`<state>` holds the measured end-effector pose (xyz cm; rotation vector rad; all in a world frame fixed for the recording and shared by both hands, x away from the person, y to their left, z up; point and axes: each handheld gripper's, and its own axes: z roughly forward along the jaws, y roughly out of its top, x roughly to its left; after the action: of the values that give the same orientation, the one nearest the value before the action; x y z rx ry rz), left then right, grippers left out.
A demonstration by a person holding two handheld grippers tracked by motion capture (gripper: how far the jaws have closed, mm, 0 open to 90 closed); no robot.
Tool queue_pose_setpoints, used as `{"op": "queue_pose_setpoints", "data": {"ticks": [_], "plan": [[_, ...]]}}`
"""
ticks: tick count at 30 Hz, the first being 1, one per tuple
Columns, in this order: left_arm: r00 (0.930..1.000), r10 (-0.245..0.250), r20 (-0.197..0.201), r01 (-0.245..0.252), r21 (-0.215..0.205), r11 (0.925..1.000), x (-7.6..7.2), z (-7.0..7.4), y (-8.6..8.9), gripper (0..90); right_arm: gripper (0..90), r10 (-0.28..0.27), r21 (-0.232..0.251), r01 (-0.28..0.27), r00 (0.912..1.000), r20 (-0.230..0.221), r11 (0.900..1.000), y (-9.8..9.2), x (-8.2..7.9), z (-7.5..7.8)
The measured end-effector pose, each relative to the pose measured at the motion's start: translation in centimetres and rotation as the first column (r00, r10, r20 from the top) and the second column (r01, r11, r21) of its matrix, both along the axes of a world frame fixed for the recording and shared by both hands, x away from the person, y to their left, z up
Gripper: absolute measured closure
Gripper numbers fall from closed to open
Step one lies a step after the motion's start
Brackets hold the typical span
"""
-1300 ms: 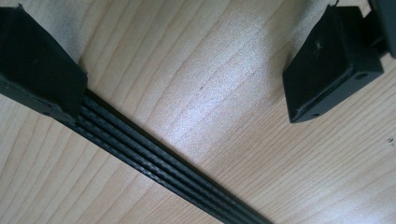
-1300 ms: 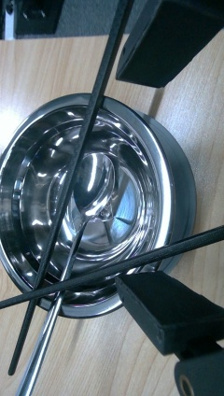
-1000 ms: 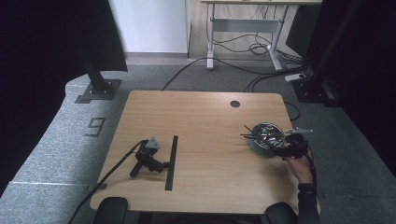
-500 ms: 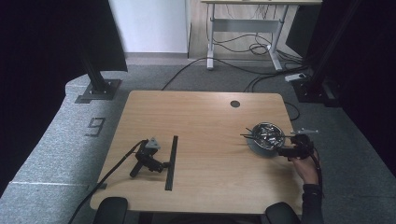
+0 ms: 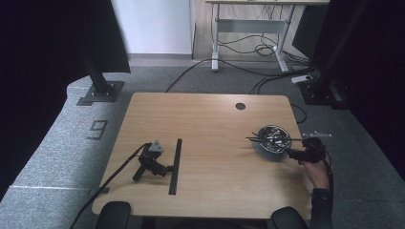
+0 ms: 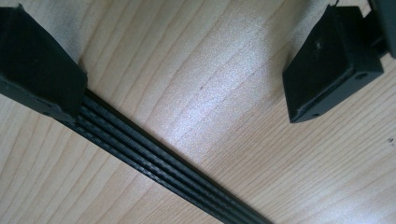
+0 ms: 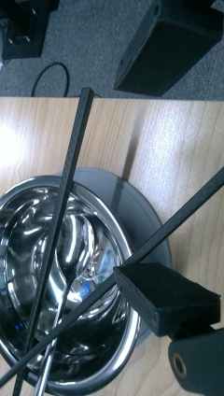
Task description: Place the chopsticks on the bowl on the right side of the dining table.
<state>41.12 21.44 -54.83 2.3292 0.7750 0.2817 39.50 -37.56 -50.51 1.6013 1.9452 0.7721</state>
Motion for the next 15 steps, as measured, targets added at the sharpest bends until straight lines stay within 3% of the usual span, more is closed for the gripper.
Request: {"op": "queue_pose_setpoints", "data": {"ticks": [7, 15], "plan": [[1.0, 0.0, 0.0, 0.0, 0.001, 1.0, 0.0, 0.01, 0.0, 0.0, 11.1, -0.009, 0.011, 0.008, 0.9997, 0.021, 1.0, 0.25, 0.3, -0.25], [1.0, 0.0, 0.0, 0.0, 0.0, 1.0, -0.01, 0.0, -0.01, 0.0, 9.2, -0.051, -0.012, 0.052, 0.9973, 0.053, 0.999, 0.18, 0.36, -0.1]]}}
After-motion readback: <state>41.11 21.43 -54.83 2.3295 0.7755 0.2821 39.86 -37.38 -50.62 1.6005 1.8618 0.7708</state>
